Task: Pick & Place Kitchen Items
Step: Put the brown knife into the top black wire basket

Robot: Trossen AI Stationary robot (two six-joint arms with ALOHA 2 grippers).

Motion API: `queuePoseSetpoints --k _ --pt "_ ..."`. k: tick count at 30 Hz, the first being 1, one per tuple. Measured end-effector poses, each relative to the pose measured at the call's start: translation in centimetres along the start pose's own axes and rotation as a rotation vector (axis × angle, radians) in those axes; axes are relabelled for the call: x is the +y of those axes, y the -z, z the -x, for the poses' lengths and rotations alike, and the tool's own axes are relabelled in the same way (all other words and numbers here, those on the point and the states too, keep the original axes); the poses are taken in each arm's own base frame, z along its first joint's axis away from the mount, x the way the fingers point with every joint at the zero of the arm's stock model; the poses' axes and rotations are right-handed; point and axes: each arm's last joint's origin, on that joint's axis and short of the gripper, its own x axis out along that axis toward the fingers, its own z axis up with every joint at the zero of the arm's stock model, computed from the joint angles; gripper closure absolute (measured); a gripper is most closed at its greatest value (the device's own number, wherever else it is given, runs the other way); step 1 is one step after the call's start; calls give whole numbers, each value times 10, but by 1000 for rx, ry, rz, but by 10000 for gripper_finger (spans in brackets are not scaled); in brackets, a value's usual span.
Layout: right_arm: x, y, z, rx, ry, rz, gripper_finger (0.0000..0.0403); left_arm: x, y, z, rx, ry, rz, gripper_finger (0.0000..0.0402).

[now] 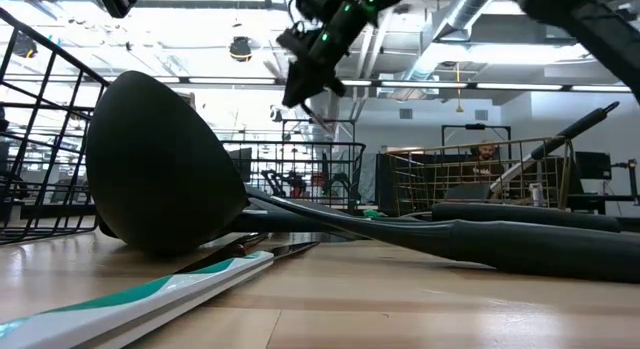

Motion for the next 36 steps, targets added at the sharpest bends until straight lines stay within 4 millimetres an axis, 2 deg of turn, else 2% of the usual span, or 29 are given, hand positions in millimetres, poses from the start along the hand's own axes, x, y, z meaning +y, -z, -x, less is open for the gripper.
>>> queuePoseSetpoints --k 10,16,17,19,27,36 --pt "-10 13 -52 84 17 40 377 0 0 0 0 0 0 399" --pt "-9 17 -68 85 21 48 377 0 0 0 0 -1 0 399" --pt "-11 23 -71 128 27 42 377 0 0 0 0 0 0 399" --pt "-12 25 -84 117 44 41 377 0 0 0 -1 -1 0 399" --pt "-12 38 -100 187 67 50 377 0 0 0 -1 -1 2 399" --pt "-13 40 -108 182 103 55 377 0 0 0 -1 -1 2 399"
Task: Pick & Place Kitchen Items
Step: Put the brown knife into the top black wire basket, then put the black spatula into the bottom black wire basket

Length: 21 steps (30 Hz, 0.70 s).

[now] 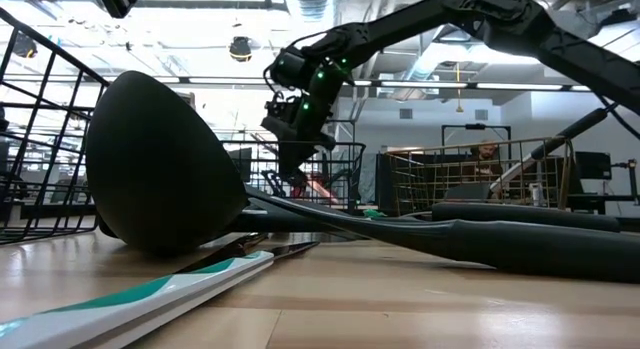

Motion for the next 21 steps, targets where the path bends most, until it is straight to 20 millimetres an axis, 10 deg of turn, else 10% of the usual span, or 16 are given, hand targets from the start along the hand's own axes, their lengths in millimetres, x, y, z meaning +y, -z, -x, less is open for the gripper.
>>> queuePoseSetpoints --k 21 --pt "1 1 3 20 -8 -30 283 0 0 0 1 0 -2 399"
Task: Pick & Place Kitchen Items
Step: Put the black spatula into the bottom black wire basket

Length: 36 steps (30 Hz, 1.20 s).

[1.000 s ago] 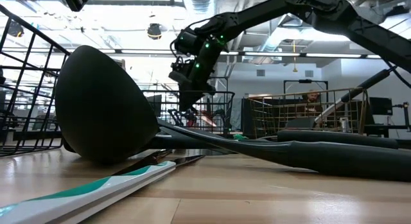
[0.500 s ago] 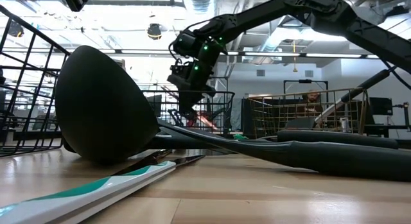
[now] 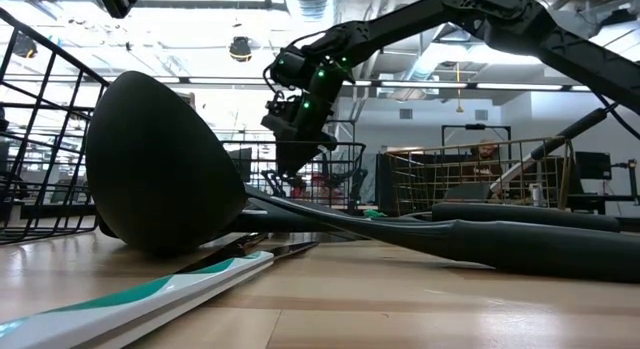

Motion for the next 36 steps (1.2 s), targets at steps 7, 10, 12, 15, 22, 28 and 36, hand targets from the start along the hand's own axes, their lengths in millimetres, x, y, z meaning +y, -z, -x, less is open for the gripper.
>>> queuePoseSetpoints --k 7,10,12,15,22,28,36 --pt "2 -17 35 -47 -9 9 189 0 0 0 -1 0 -1 399" --pt "0 -20 68 -87 -20 8 171 0 0 0 -1 0 -1 399" --pt "0 -25 95 -139 -25 7 169 0 0 0 -2 1 -1 399" --pt "-2 -27 142 -213 -31 4 174 0 0 0 -4 2 -1 396" --pt "7 -8 241 -283 -72 0 188 0 -1 0 -8 4 -1 352" --pt "32 33 292 -124 -81 -31 187 -1 -1 0 -15 7 -2 304" --pt "87 79 320 6 -34 -110 169 -1 -1 0 -15 8 -2 274"
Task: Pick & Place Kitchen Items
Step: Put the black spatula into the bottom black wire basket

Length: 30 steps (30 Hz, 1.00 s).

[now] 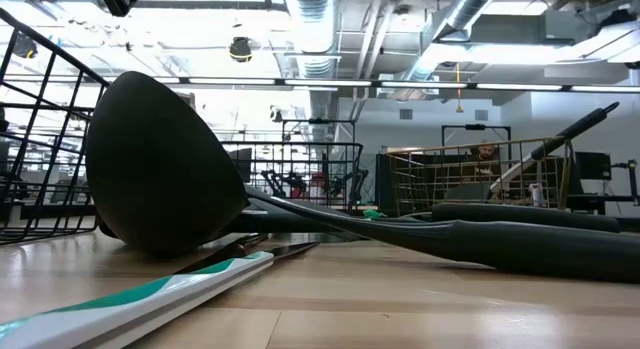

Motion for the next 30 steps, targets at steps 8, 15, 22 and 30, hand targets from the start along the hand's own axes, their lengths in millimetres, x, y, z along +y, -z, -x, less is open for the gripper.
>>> queuePoseSetpoints --k 8,15,22,30 --pt "52 56 -3 101 -9 -109 168 0 0 0 8 17 -21 274" --pt "86 116 -21 237 77 -209 168 -1 0 0 8 18 -21 274" --pt "103 164 -52 327 163 -276 168 -1 0 0 13 26 -24 275" --pt "86 193 -112 387 120 -265 168 -1 0 0 12 27 -26 275"
